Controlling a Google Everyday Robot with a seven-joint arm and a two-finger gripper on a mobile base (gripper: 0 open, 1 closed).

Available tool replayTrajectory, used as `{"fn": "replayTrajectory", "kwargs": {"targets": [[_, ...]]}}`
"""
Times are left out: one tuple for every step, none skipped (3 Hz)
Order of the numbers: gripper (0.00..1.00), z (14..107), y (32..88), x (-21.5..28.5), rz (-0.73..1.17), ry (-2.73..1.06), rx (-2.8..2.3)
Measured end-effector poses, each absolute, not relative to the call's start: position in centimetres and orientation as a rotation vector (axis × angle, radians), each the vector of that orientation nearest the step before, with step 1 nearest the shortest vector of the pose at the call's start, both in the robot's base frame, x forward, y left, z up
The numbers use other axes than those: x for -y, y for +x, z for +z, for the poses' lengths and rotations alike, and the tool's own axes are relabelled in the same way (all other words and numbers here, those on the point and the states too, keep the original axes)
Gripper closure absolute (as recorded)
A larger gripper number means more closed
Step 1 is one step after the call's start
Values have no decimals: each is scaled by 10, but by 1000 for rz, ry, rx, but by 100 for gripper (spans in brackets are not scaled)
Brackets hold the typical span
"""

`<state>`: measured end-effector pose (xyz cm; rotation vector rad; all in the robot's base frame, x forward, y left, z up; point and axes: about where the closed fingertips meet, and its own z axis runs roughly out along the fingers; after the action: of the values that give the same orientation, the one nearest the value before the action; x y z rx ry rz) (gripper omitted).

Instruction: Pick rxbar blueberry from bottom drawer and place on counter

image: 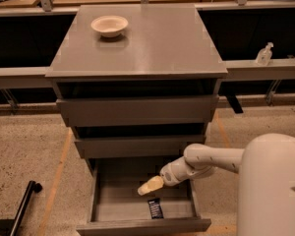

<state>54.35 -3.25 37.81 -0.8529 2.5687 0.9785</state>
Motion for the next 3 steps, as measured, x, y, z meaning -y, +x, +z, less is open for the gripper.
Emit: {"fn": "replayTrajectory", "kwargs": {"targets": [[0, 346, 549, 32, 915, -856, -2653], [0, 314, 555, 37, 867, -829, -2720], [0, 280, 558, 46, 845, -761, -2788]]}}
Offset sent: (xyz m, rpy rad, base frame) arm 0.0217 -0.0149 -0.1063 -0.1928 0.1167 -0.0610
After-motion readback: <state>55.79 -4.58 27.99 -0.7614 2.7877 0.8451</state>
